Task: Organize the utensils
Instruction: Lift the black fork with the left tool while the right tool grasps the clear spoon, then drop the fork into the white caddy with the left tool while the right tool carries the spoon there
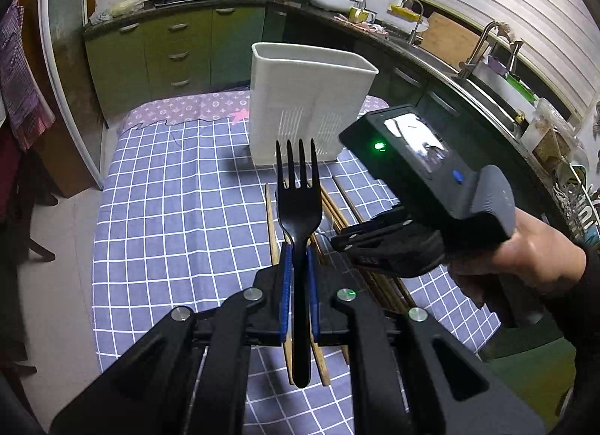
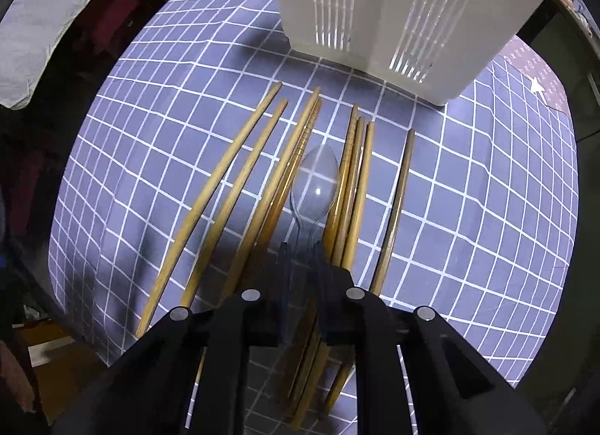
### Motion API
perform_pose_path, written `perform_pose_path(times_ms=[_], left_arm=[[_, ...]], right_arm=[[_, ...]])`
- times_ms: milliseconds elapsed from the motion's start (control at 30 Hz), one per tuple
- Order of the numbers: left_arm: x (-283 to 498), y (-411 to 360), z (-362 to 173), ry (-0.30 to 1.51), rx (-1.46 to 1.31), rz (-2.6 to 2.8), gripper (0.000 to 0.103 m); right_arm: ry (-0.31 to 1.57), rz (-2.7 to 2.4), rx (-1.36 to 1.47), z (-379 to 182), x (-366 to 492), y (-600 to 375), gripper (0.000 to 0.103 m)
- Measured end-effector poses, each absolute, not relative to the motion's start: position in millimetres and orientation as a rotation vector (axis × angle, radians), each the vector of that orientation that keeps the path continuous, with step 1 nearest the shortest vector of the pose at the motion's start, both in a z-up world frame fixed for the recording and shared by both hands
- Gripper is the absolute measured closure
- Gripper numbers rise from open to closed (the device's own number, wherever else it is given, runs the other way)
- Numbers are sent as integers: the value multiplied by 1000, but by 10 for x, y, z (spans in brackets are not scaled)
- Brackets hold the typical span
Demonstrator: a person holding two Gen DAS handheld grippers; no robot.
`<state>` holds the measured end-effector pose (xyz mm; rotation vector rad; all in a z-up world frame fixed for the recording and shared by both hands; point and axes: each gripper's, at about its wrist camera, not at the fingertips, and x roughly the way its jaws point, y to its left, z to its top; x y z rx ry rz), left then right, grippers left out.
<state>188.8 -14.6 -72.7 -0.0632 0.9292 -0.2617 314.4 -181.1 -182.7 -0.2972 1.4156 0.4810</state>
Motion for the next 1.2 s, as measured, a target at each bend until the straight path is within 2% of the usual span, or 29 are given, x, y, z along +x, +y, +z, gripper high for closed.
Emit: perform_pose_path(times_ms=[267,433,700,933,1067,1200], left_arm=[[1835,-150,-696,917,-61,-267,95],[1810,-160,-641,892,-59,-271,95],[1944,-233,-330,818,-54,-282,95],[2400,-359,316,593,-68,-285,95],[2761,-428,548,458,-54,-257,95],[3243,-490,530,363,-56,-211,95]], right_arm=[[1456,447,-345,-1986,3244,-1545,89],[1415,443,-344,-1969,3195,-1473,93],[1233,559,-130,-1350,2947,-1907,94],[1011,634,32,-617,2770,-2444,94],[963,650,62,-469,2737,-2674,94],[961,669,87,-481,2732,-2797,94]])
